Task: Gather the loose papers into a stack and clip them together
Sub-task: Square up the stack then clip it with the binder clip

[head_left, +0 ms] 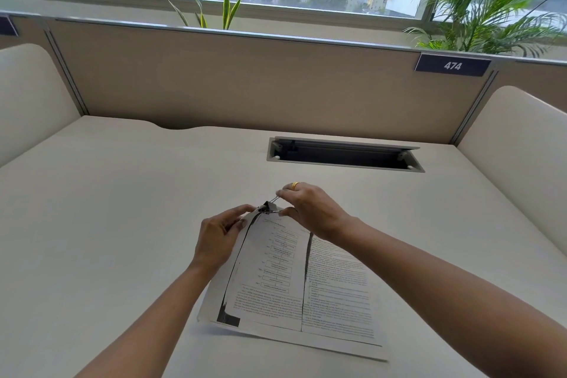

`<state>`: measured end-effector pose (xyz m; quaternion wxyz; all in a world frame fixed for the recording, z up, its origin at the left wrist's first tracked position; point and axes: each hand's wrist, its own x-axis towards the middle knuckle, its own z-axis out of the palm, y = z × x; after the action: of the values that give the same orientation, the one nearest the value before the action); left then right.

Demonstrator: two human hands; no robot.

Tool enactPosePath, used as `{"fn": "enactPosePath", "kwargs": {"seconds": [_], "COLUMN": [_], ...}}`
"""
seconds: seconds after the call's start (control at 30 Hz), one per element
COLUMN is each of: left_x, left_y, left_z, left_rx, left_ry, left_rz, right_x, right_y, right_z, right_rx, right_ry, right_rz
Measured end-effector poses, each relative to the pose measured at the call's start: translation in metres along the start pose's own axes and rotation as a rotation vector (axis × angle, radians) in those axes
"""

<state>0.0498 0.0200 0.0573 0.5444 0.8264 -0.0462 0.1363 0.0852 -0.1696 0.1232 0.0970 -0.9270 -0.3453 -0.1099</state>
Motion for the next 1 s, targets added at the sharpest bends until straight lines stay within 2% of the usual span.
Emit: {"fn": "enactPosePath", "kwargs": {"seconds": [0.2, 0.5, 0.83, 1.0], "left_x": [-0.003, -0.004, -0.004, -0.006], "left_y": [0.001, 0.0, 0.002, 0.0], "left_z": [-0.002, -0.002, 0.0, -0.001], "left_rx": [-0.048, -0.146, -0.379, -0.402], "left_ry": [-0.012, -0.022, -0.097, -0.124], "left_rz": [-0.02, -0.12, -0.281, -0.314], "right_x": [0.001, 0.001, 0.003, 0.004], "right_y": [-0.001, 0.007, 0.004, 0.005], "right_z": [0.0, 0.011, 0.021, 0.023], "right_rx": [0.1, 0.395, 0.834, 0.9], "right_ry": [-0.062, -0.083, -0.026, -0.082], "right_rz": [0.033, 0.229, 0.457, 0.497]}}
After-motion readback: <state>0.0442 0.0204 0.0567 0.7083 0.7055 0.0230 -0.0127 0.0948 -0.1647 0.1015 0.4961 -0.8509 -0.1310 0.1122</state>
